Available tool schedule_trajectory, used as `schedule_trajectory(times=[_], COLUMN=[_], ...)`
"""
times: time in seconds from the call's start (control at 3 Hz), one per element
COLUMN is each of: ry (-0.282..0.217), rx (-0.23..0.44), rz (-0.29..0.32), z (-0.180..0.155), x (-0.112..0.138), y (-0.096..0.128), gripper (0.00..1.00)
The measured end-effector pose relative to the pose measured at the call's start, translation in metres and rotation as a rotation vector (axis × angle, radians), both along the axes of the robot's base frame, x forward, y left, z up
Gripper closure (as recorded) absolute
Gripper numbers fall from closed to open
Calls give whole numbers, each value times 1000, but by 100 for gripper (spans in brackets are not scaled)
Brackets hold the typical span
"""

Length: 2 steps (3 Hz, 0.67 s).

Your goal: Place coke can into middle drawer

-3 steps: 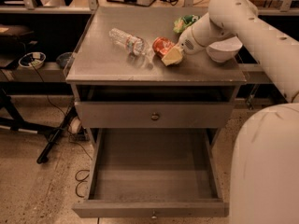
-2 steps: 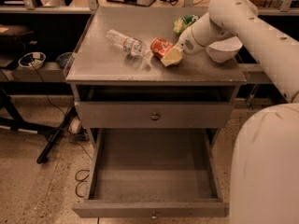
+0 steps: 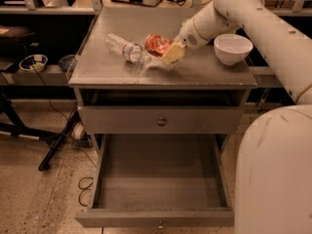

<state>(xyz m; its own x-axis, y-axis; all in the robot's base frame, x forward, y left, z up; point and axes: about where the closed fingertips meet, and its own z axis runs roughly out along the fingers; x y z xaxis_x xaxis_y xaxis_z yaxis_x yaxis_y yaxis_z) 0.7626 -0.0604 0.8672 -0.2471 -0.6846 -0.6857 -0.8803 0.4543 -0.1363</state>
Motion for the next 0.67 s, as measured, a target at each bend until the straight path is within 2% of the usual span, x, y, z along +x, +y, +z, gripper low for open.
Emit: schedule_trajectory(times=[0.33, 0.67], ry=[-32, -74], rx=[-16, 12], rz=[25, 117], z=[14, 43], x=[1, -3], y=[5, 15], gripper=[100, 100])
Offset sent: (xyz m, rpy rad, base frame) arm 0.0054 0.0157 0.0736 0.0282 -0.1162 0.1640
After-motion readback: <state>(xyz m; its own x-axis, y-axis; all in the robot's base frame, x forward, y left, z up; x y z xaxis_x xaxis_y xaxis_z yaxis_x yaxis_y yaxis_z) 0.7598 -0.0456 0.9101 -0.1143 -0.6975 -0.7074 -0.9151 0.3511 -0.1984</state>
